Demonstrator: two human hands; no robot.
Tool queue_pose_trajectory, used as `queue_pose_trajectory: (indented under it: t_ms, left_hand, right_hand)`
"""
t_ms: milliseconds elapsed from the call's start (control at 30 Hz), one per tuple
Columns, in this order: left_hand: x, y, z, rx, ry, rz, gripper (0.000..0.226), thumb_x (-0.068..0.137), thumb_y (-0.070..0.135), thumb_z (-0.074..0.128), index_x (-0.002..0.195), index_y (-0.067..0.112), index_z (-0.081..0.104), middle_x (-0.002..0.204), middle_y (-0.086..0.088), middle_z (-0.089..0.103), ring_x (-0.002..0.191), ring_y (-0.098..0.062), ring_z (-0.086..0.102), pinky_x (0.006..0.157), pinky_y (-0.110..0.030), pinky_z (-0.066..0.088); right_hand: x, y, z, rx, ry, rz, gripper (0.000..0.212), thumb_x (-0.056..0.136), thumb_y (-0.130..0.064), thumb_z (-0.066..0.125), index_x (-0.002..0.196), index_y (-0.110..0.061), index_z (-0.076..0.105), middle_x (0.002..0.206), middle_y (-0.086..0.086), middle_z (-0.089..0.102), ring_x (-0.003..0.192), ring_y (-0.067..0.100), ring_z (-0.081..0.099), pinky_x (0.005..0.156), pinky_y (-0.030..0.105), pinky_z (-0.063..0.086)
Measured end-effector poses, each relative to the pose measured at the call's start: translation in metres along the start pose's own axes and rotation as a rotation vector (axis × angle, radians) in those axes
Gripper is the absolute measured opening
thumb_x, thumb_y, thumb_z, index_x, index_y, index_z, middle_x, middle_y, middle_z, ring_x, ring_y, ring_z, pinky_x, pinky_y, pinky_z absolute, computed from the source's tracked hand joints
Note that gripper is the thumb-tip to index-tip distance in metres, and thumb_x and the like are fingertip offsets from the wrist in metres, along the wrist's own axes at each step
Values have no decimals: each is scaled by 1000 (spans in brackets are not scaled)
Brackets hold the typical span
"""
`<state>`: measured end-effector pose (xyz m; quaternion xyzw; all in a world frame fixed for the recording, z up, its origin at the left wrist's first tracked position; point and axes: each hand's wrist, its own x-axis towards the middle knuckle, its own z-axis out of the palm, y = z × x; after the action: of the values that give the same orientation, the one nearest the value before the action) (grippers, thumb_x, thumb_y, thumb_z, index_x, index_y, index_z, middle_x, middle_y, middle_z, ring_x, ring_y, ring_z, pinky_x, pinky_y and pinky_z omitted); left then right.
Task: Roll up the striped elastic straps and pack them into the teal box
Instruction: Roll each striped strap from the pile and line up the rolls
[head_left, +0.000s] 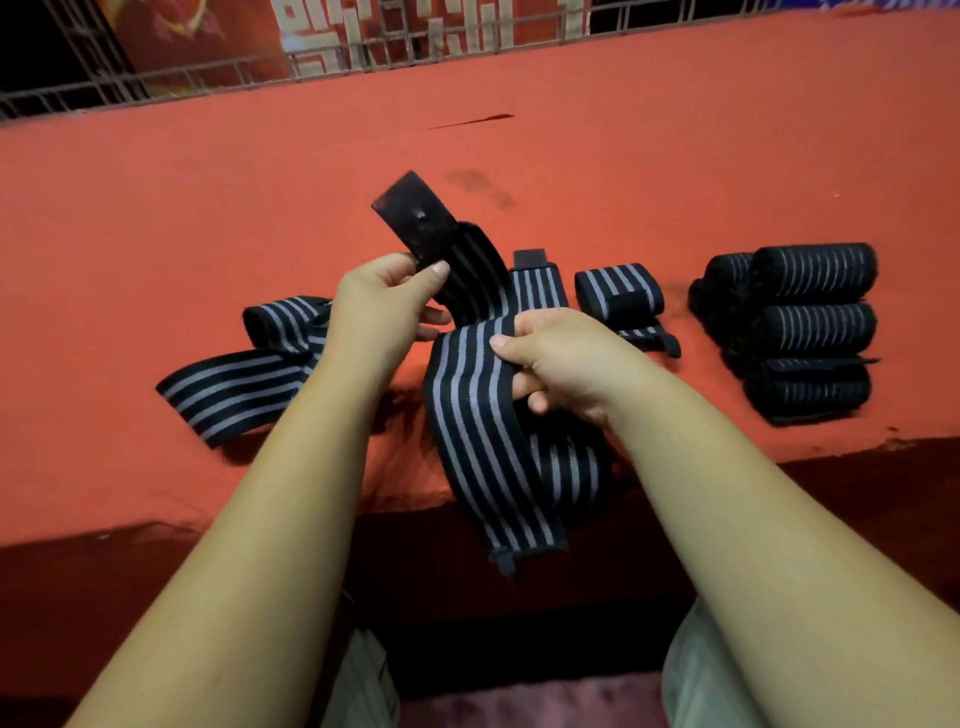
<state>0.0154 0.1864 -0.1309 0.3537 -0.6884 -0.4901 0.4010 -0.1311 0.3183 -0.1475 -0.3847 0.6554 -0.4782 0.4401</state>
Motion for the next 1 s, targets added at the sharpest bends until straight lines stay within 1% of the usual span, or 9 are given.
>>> queue_pose_trajectory:
  t_ms: [133,233,367,467,600,700,800,900,1000]
  left_hand:
    - [19,-7,6,45,-7,-28,8,105,17,70,100,17,75,78,5,76,69,-19,75,62,-32,63]
    - [38,-9,14,-11,-18,-54,8,105,13,70,101,16,76,99,-10,80,80,-22,79,76,-35,68]
    - [70,-6,22,84,-9,-23,13,104,13,70,97,21,78,90,-3,81,82,-16,78,73,-31,63]
    - [96,-6,30,121,-15,-40,12,103,12,70,98,18,77,94,-8,80,81,-18,75,76,-34,63]
    - [121,-17,42,196,-32,-111,17,104,13,70,91,23,75,100,-13,80,85,-27,75,89,-46,65]
    - [132,-32,50,261,-57,-154,17,103,16,71,89,25,75,103,-16,81,99,-38,79,94,-51,64]
    - [136,-45,56,332,-101,-171,8,104,20,69,109,20,74,110,-14,80,103,-33,79,96,-50,64]
    - [139,-52,58,577,-74,-147,45,100,30,67,141,12,62,131,-13,72,113,-31,71,93,-42,57]
    - [128,-42,60,691,-28,-128,42,102,19,59,142,8,57,139,-15,65,116,-32,63,84,-34,43]
  right_hand:
    - [10,-6,1,-346,112,-56,21,106,-29,65,92,-13,64,65,6,68,54,17,61,44,27,46]
    - [19,-5,3,-400,114,-21,18,102,-28,71,88,-18,66,70,7,69,62,18,66,45,25,49]
    - [32,-6,3,-460,140,12,23,98,-29,75,79,-20,65,71,8,71,71,33,76,60,38,60]
    - [42,-9,1,-580,172,3,41,99,-33,73,66,-19,53,60,3,59,63,27,63,56,31,46]
    - [56,-10,-2,-744,233,1,24,99,-41,74,99,-17,78,95,2,73,90,23,69,74,32,54]
    - [62,-5,-5,-774,260,28,28,98,-42,76,116,-22,78,110,0,74,102,24,70,91,39,59]
    - [67,-1,-11,-781,287,40,23,98,-38,74,114,-22,77,105,-1,72,97,23,69,88,39,61]
    - [70,0,-17,-746,306,46,19,98,-36,73,109,-21,77,103,-1,72,95,22,69,80,35,59]
    - [70,0,-20,-726,311,45,18,99,-35,71,103,-20,80,100,1,76,93,23,71,79,35,59]
